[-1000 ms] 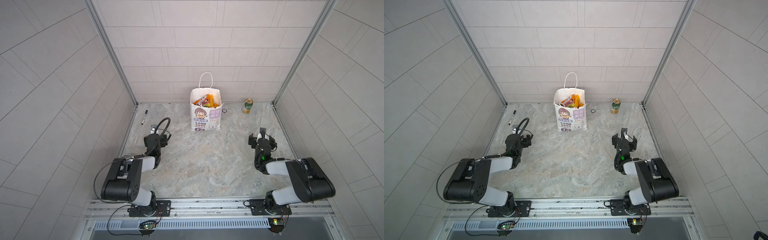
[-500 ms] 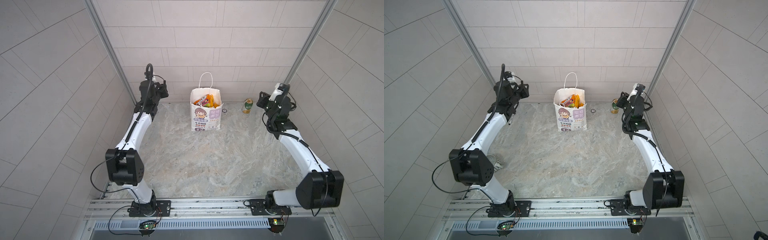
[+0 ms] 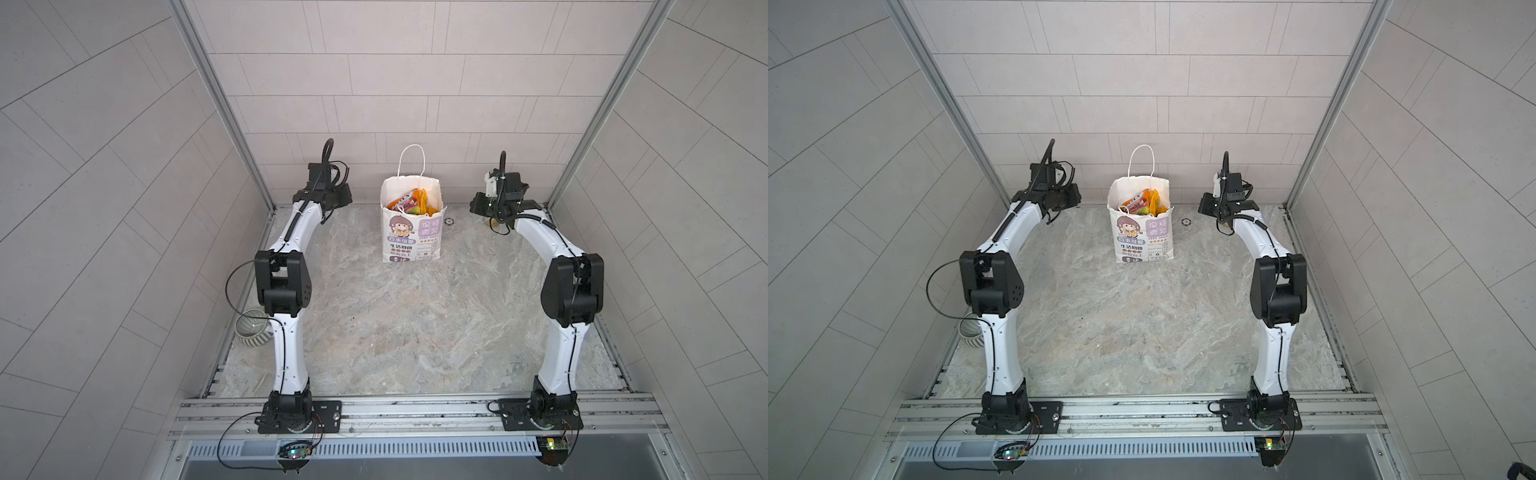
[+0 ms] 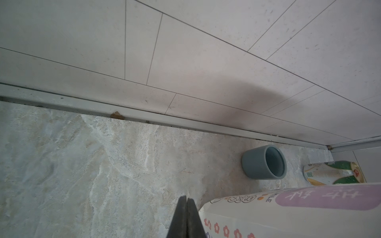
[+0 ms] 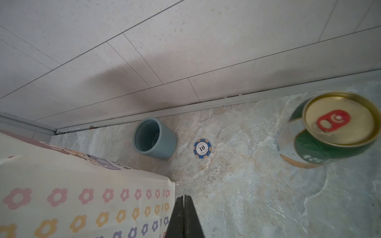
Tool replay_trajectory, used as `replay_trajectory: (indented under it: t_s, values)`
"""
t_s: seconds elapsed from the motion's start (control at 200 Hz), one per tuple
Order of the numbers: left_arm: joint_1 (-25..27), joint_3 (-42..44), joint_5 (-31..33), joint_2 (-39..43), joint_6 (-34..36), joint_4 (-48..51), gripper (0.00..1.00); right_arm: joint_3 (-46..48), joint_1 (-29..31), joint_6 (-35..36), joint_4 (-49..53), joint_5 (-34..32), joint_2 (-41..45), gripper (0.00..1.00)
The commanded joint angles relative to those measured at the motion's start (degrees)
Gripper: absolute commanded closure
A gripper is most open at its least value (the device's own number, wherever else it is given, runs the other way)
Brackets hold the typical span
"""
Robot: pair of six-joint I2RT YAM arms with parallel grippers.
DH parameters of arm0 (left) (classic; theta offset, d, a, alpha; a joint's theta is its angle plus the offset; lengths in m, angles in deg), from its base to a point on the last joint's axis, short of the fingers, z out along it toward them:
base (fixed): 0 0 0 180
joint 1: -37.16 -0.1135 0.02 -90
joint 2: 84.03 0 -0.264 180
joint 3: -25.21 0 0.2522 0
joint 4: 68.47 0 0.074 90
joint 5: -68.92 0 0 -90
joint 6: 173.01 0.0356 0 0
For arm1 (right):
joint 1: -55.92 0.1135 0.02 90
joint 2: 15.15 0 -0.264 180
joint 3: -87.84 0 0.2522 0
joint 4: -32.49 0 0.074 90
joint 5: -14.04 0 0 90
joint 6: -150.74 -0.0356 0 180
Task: Take the snacks out of the paper bag
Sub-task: 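Raise both arms and move both grippers toward the paper bag's sides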
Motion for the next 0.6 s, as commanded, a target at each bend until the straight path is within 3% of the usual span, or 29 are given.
replay_trajectory:
  t_s: [0.0, 0.23, 0.49, 0.595]
  values:
    - [1.0, -4.8, -4.6, -3.0, 0.7, 0.4, 1.0, -7.3, 0.7, 0.6, 2.2, 7.3, -5.2, 1.0]
    - [2.4, -12.7, -10.2, -9.6, 1.6, 1.7, 1.0, -23.7, 2.3, -2.7, 2.1, 14.3, -18.8, 1.0]
    - [5.3, -12.2, -13.5, -10.8, 3.3, 0.5, 1.0, -37.1, 3.2, -7.1, -2.4, 20.8, -28.7, 1.0]
    - [5.8, -11.2, -14.1, -10.7, 4.4, 0.4, 1.0, -38.3, 4.0, -6.5, -2.9, 23.5, -30.0, 1.0]
